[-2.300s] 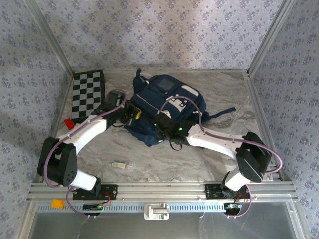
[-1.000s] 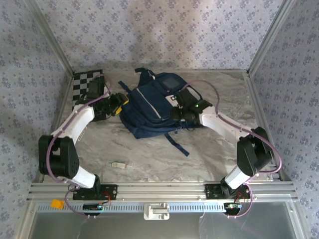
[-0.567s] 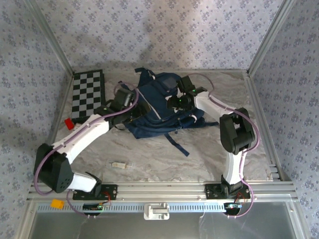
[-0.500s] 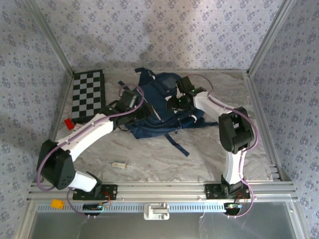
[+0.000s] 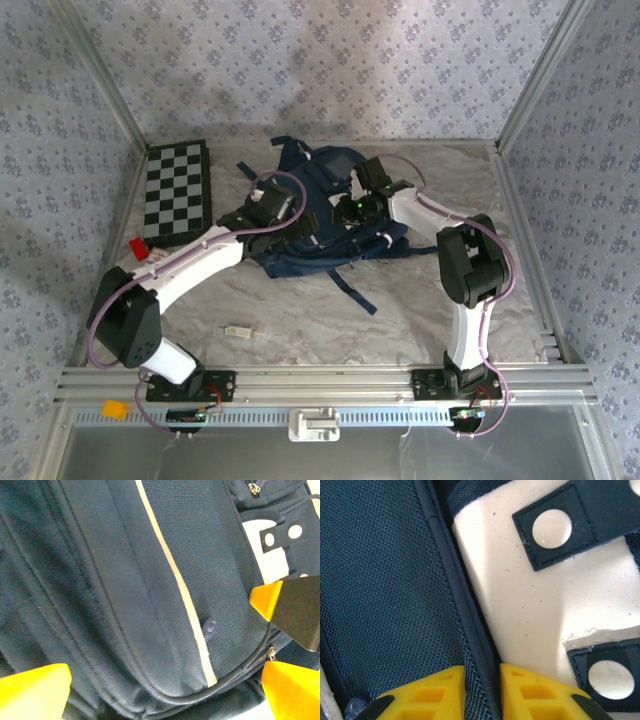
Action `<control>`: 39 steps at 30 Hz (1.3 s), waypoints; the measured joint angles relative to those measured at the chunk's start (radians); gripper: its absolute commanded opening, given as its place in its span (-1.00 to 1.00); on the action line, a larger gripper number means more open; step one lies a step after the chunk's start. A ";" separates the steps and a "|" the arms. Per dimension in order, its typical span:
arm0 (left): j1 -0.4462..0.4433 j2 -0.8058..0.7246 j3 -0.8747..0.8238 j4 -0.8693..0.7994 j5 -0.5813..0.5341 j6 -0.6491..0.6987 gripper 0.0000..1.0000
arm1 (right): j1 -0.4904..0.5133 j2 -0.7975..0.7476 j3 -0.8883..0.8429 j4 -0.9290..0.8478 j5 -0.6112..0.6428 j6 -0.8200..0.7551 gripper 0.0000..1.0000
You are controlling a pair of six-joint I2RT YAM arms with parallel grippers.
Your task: Pack books, pencil case, and school supplies into a backpack
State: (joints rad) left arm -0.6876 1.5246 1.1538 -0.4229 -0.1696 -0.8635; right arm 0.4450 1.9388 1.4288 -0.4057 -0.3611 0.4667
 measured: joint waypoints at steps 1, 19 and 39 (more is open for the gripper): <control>0.000 0.008 0.000 0.006 -0.003 0.008 0.97 | 0.000 -0.002 -0.004 0.005 -0.009 0.004 -0.86; -0.112 -0.069 0.000 -0.073 -0.141 0.132 1.00 | 0.068 -0.224 -0.157 0.122 0.053 0.370 -1.00; -0.284 0.058 0.041 -0.156 -0.323 -0.179 1.00 | 0.091 -0.260 -0.170 0.157 0.108 0.480 -1.00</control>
State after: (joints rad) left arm -0.9718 1.5822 1.1950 -0.5789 -0.4927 -1.0428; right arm 0.5358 1.6787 1.2591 -0.2485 -0.2531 0.9466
